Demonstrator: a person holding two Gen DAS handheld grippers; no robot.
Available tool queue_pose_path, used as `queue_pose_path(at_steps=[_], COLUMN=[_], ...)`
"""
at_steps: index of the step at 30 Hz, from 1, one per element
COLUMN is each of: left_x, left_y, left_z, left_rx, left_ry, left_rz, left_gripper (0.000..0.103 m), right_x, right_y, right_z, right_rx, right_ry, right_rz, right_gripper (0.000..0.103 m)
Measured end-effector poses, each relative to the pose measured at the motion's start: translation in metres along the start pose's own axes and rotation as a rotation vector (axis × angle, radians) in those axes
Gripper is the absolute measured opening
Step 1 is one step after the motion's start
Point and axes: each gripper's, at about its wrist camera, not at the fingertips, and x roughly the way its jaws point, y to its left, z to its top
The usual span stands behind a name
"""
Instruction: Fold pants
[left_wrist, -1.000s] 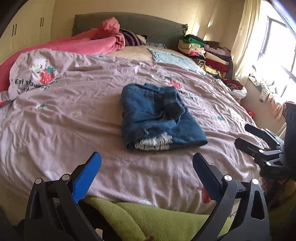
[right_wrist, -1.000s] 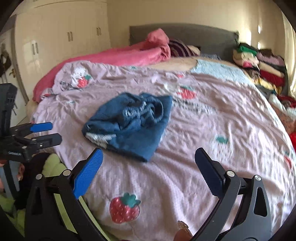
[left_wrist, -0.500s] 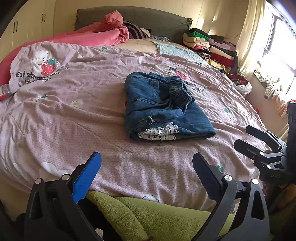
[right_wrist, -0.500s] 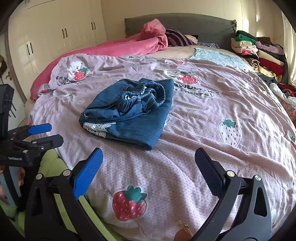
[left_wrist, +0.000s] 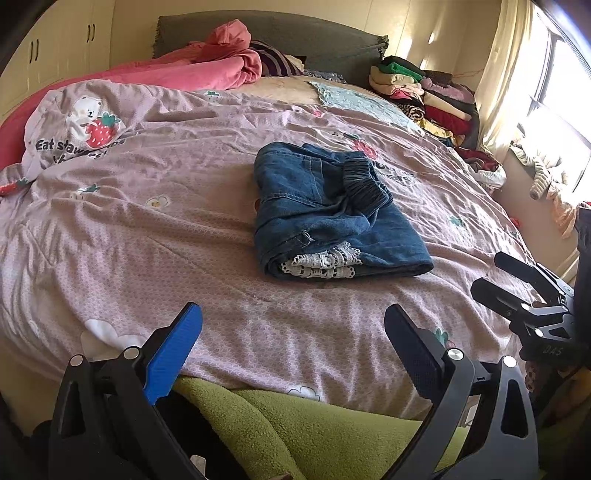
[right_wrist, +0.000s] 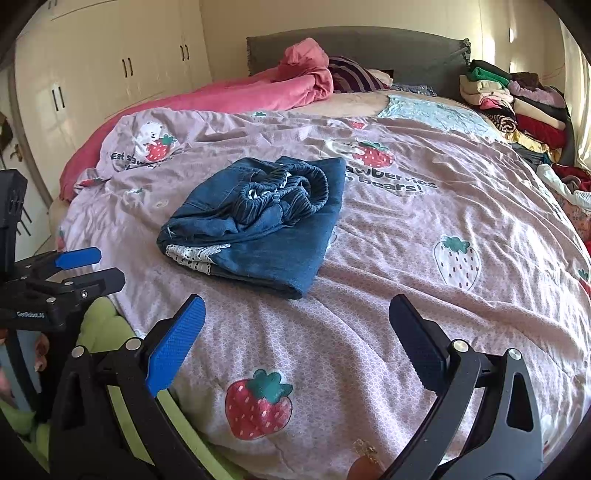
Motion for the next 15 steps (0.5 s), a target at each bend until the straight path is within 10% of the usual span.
queue_pose_path(at_steps=[15], left_x=[-0.0029], left_y=[-0.0027], left_z=[-0.0002], left_rx=[0.005], left_ry=[-0.004], left_rz=[0.0], left_gripper=[0.099], right_x=[-0.0006], right_y=[0.0001], right_z=[-0.0004], right_rx=[-0.002], right_ry=[-0.001], right_rz=[-0.002], right_gripper=[0.094])
